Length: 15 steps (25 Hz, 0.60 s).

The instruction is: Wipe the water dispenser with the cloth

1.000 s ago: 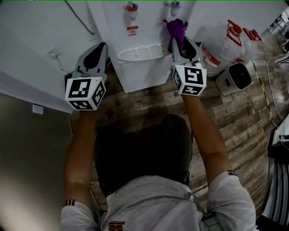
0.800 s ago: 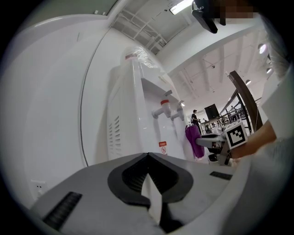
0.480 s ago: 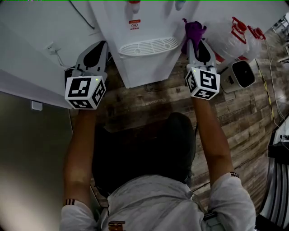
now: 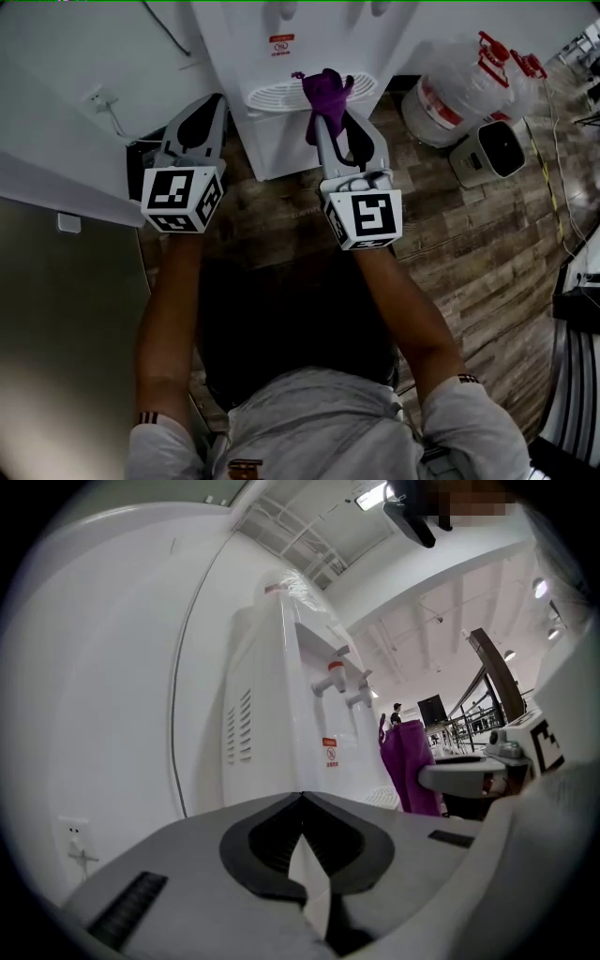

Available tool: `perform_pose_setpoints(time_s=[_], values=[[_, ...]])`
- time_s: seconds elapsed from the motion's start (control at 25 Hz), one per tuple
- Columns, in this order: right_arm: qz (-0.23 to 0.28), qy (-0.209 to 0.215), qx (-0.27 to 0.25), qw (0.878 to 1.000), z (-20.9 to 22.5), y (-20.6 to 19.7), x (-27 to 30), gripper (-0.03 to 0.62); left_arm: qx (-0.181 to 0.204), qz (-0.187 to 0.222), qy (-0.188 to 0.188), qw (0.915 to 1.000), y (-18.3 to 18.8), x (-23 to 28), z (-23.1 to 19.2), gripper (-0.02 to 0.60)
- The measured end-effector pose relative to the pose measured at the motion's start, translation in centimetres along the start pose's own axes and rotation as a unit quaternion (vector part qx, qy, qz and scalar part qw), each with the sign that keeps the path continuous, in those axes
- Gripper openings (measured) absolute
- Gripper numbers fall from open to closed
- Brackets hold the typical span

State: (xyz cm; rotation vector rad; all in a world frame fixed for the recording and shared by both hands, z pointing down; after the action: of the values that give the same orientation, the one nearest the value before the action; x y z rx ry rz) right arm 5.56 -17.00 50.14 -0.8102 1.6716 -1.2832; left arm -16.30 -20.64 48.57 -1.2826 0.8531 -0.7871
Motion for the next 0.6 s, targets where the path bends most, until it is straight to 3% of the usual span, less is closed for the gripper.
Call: perform_pose_setpoints(time_s=[0.24, 0.6], values=[[-0.013, 0.076, -0.019, 0.997, -6.5, -1.5, 1.6, 0.1, -0.003, -0.006, -0.006, 1.0, -2.1, -0.2, 0.4, -0.002], [-0.008, 0.085, -0.004, 0.996, -10.1, -6.2, 5.1, 0.1, 0.002, -0.024, -0.002, 0.9997, -5.0, -1.0, -0.4, -0.002]])
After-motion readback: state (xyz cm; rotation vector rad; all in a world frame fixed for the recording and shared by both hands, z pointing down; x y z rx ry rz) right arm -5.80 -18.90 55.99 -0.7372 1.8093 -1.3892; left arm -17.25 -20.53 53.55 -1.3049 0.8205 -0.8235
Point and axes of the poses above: the fingertips, and each gripper's own axes: x forward along the fingers, z to its right, y out of its top, the point moved 8 cm from there along -x, backward along the fingers, and after that the axes turned 3 degrees about z, right-handed, at the moved point
